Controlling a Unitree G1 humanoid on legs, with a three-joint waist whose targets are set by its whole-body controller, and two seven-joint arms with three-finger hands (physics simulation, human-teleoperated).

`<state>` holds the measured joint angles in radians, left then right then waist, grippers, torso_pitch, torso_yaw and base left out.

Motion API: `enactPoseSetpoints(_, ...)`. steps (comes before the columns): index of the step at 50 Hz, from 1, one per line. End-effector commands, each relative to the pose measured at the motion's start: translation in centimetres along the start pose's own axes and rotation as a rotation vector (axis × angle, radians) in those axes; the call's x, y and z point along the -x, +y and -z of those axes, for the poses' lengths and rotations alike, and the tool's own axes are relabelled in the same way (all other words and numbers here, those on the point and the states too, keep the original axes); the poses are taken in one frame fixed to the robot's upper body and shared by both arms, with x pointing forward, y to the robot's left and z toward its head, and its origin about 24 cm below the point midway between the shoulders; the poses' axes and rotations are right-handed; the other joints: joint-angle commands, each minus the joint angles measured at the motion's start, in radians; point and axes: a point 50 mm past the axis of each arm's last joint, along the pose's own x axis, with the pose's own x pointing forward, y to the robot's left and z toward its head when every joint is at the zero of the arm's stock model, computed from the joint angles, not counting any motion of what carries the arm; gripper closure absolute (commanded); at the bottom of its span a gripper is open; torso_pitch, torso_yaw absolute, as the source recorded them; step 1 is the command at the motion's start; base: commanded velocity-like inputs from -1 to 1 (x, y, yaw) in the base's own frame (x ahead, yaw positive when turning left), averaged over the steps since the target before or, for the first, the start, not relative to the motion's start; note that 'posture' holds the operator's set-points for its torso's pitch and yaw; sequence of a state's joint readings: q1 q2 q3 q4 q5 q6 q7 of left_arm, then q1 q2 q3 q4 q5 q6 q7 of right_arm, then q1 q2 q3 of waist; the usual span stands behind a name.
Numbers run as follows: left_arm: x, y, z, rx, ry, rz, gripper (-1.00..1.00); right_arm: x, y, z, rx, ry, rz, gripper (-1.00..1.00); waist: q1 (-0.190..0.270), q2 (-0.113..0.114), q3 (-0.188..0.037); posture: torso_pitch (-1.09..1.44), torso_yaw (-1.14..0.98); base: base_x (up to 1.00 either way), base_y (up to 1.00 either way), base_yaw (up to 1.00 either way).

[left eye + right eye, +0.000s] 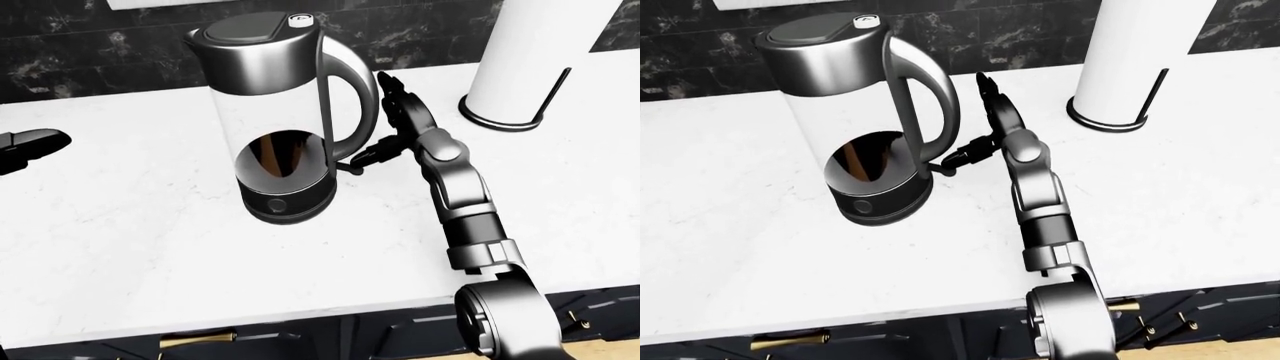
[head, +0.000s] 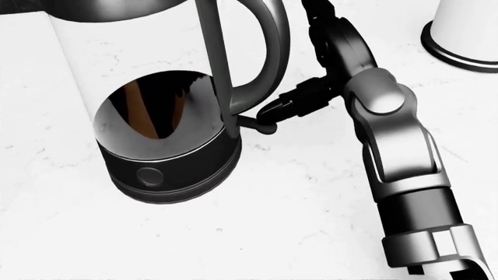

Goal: Press down the lever to turn on the electric kettle.

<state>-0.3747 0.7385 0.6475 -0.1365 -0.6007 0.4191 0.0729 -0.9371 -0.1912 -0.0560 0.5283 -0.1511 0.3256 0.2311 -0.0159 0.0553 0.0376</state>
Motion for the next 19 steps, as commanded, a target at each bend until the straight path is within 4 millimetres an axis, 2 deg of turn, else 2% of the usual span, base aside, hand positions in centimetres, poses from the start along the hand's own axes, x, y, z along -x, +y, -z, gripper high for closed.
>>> enactPoseSetpoints(1,-0.10,-0.06,-2.03,-0.011,-0.093,0.007,-1.00,-0.11,-0.32,-0.94,0.097,-0.048,0.021,-1.00,-0.001,0.007,-0.018,0.00,0.00,0.00,0.00,0.00)
enactPoseSetpoints(9,-0.03,0.07,-1.96,-0.015,-0.095,0.004,-1.00,-0.33,0.17,-0.27,0.220,-0.057,0.022,-1.00,0.000,0.006,-0.021,0.00,0.00,0.00,0.00,0.00)
enactPoseSetpoints(19,-0.06,0.08,-2.07,-0.015,-0.096,0.005,-1.00,-0.38,0.31,-0.09,0.236,-0.056,0.017,-1.00,0.002,0.004,-0.023,0.00,0.00,0.00,0.00,0.00)
